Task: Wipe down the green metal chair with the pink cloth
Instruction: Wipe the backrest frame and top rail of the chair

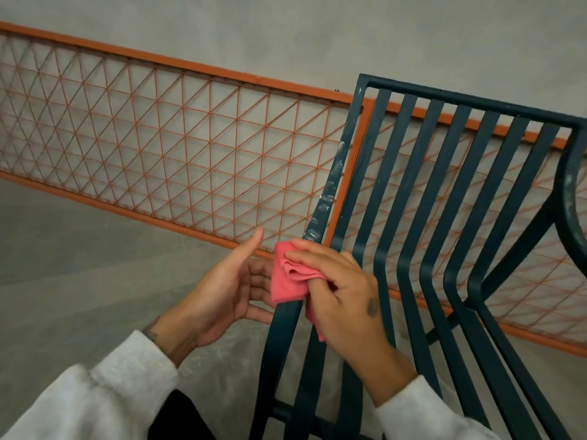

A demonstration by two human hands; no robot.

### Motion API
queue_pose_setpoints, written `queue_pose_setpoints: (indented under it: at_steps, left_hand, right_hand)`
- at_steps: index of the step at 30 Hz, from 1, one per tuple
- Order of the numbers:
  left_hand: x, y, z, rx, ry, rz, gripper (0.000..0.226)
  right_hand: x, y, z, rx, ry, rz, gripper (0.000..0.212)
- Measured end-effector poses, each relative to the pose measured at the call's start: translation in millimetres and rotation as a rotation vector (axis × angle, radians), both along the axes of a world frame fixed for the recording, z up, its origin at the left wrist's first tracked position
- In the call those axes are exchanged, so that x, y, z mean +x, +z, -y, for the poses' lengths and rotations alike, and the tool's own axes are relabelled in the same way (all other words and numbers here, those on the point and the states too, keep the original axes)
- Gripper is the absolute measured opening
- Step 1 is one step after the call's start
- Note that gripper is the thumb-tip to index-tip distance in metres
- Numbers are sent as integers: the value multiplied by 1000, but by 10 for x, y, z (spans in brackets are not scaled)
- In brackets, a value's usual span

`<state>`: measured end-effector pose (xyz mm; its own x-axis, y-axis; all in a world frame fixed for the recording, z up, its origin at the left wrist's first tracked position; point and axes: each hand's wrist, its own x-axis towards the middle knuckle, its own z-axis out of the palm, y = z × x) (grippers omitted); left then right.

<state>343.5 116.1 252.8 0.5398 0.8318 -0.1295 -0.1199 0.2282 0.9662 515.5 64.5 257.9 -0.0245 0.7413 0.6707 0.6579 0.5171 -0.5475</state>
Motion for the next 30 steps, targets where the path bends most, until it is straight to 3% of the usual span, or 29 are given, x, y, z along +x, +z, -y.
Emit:
queue_pose_setpoints:
  at_steps: [6,8,10,12,15,19,21,26,30]
  left_hand:
    - [33,9,-4,-3,-10,14,84]
    - [59,28,-34,-16,0,3,74]
    - [91,52,-71,-31,21,-6,66]
    - [137,98,-124,-56,61,-4,55]
    - [211,199,-165,-93,58,-2,39]
    - [297,210,-149,-144,37,44,27]
    - [322,174,-149,-174,45,92,27]
    - [333,118,-157,-244,45,191,25]
    - [340,145,-170,-292,89,199,31]
  right_hand:
    - [49,-95,244,-38,118,68,38]
    - [80,-9,258,-173,196,-73,39]
    - [130,175,220,-311,274,-331,40]
    - [221,394,112,-299,211,-442,36]
    - [391,650,-162,-257,44,-368,34]
    - [449,598,-404,-421,-26,-47,42]
    - [373,439,-370,-398,-33,39,45]
    - [194,259,-86,-176,163,121,45]
    - [201,333,-109,-296,212,9,41]
